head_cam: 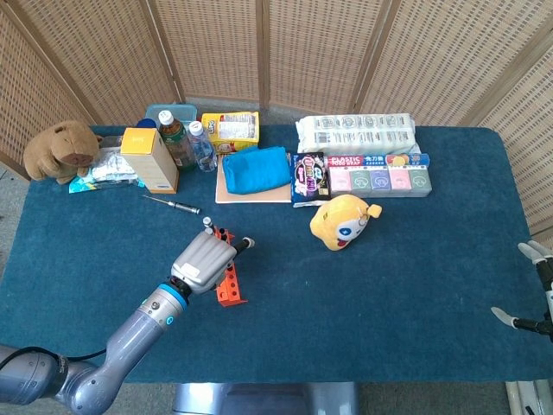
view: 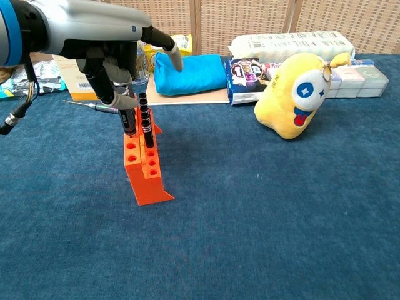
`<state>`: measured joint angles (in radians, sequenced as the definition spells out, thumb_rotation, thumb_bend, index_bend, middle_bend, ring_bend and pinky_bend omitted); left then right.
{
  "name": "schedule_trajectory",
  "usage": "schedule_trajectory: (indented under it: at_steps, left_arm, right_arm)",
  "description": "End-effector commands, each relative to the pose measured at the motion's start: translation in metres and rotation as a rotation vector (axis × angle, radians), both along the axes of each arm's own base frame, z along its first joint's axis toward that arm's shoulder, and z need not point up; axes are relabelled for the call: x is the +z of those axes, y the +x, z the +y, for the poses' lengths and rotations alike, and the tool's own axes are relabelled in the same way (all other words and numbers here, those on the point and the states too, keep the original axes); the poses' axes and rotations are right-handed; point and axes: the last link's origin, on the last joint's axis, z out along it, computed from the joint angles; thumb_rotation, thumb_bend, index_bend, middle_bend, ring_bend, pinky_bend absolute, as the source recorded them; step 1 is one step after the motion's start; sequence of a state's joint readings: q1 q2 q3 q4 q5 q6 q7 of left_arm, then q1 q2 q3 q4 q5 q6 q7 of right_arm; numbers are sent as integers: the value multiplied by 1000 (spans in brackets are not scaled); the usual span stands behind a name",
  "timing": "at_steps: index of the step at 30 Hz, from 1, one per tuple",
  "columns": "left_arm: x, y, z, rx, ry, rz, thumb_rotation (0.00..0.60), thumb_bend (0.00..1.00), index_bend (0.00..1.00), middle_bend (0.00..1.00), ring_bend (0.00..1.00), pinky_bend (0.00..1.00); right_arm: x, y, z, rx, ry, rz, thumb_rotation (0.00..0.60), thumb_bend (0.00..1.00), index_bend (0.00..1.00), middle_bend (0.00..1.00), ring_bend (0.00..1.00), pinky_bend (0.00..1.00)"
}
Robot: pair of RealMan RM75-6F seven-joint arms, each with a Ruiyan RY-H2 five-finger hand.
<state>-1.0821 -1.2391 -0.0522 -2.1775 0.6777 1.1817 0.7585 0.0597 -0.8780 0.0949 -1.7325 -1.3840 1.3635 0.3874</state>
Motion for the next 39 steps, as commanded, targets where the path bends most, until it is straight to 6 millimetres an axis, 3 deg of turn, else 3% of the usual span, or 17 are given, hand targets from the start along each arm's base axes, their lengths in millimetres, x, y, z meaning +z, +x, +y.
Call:
schedule_trajectory:
  at_steps: [1,15,20,26,29,31,33,39]
  left_arm:
    - [0,-2,1,7,5,3,600,334,181,1000,1000,1000]
    - [16,1,8,17,66,-40,600,334,178,1000,1000,1000]
    - [33,2,6,13,104,-84,600,301,101,945,970,1000]
    - [58,-3,3,5,160,-172,600,256,19,629,721,921]
    - [70,-15,1,23,183,-166,600,216,0,382,473,721]
    - [78,-27,-3,52,192,-140,600,177,0,196,271,536]
    - [86,-40,-8,78,204,-111,600,151,0,96,172,439]
    - [112,-82,-31,149,266,-82,600,134,0,13,88,313]
  right_arm:
    - [0,0,0,0,-1,0,600,0,92,55,7,0]
    - [0,1,0,1,2,0,600,0,92,55,6,0]
    - [-1,2,0,7,6,0,600,0,92,55,6,0]
    - [-3,5,1,17,11,0,600,0,92,55,7,0]
    - [-3,6,2,23,11,2,600,0,92,55,6,0]
    - [-3,7,2,27,11,1,600,0,92,55,6,0]
    - [-3,8,3,29,10,2,600,0,92,55,6,0]
    - [-3,9,3,34,2,15,600,0,92,54,6,0]
